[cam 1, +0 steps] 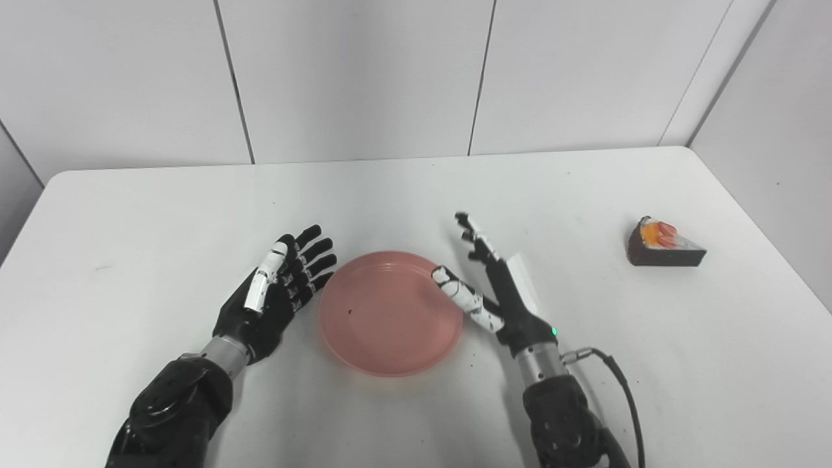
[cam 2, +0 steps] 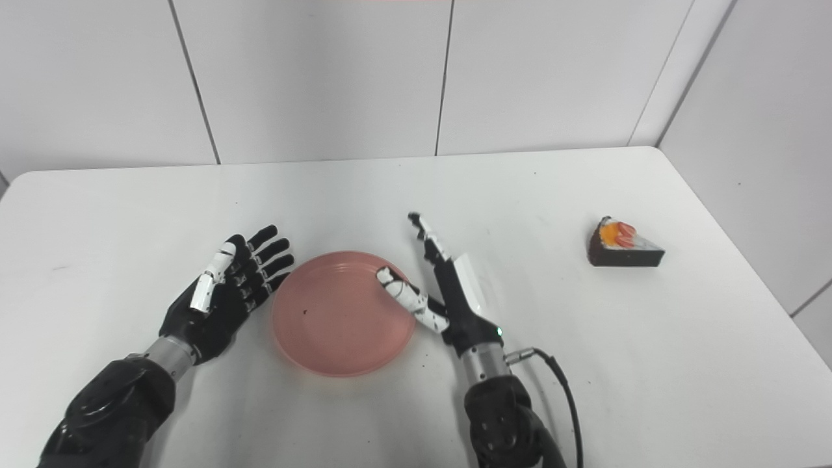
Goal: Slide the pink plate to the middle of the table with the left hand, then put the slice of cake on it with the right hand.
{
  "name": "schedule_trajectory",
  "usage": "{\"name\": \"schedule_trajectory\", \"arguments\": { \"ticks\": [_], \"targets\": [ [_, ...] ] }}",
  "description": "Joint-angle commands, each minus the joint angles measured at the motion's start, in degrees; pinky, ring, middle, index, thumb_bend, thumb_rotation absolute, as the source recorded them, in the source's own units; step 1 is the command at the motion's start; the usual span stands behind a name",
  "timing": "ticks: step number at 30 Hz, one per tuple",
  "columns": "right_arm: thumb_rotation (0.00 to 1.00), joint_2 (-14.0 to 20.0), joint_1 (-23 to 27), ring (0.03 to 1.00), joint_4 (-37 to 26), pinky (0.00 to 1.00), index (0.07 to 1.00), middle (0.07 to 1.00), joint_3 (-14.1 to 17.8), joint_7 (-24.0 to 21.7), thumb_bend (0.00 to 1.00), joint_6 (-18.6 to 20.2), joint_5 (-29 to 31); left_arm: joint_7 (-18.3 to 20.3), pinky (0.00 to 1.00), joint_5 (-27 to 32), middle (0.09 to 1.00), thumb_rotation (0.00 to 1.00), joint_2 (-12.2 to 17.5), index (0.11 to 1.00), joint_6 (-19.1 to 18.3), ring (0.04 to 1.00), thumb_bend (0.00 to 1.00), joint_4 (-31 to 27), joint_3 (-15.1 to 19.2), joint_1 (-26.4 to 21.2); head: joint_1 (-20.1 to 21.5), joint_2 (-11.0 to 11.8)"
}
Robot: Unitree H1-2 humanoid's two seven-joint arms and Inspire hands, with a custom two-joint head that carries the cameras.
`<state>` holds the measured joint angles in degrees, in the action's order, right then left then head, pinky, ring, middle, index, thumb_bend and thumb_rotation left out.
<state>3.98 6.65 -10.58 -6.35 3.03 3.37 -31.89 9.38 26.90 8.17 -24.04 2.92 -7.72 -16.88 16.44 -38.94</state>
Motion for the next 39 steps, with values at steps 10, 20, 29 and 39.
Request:
{"name": "schedule_trajectory", "arguments": {
  "ticks": [10, 20, 29, 39],
  "targets": [
    [0.94, 4.4, 5.9, 0.875, -9.4, 0.8, 0.939, 0.914, 5.2, -0.4, 0.69, 5.8, -5.1, 1.7, 0.95, 0.2, 0.933, 1.0, 1.4, 0.926, -2.8, 0.928, 0.33, 3.4, 1.5, 0.1, 5.0, 1.3],
    [0.81, 11.8, 8.6, 0.866, -13.0, 0.72, 0.939, 0.931, 8.6, -4.2, 0.68, 10.4, -10.0, 6.7, 0.9, -1.6, 0.917, 0.98, 2.0, 0.903, 0.2, 0.903, 0.39, 8.6, 3.9, -0.3, 12.0, 3.8],
    [0.58, 18.9, 9.7, 0.88, -16.4, 0.76, 0.891, 0.917, 12.5, -12.0, 0.85, 17.4, -12.6, 10.0, 0.86, -2.0, 0.88, 0.9, 2.4, 0.866, 2.8, 0.869, 0.44, 14.6, 6.1, -1.1, 15.8, 5.1],
    [0.41, 27.6, 10.8, 0.841, -17.3, 0.71, 0.883, 0.885, 16.4, -21.5, 0.93, 23.1, -11.7, 13.3, 0.86, -2.6, 0.866, 0.9, 2.8, 0.857, 7.0, 0.853, 0.44, 22.7, 7.6, -2.5, 16.3, 6.6]
  ]
}}
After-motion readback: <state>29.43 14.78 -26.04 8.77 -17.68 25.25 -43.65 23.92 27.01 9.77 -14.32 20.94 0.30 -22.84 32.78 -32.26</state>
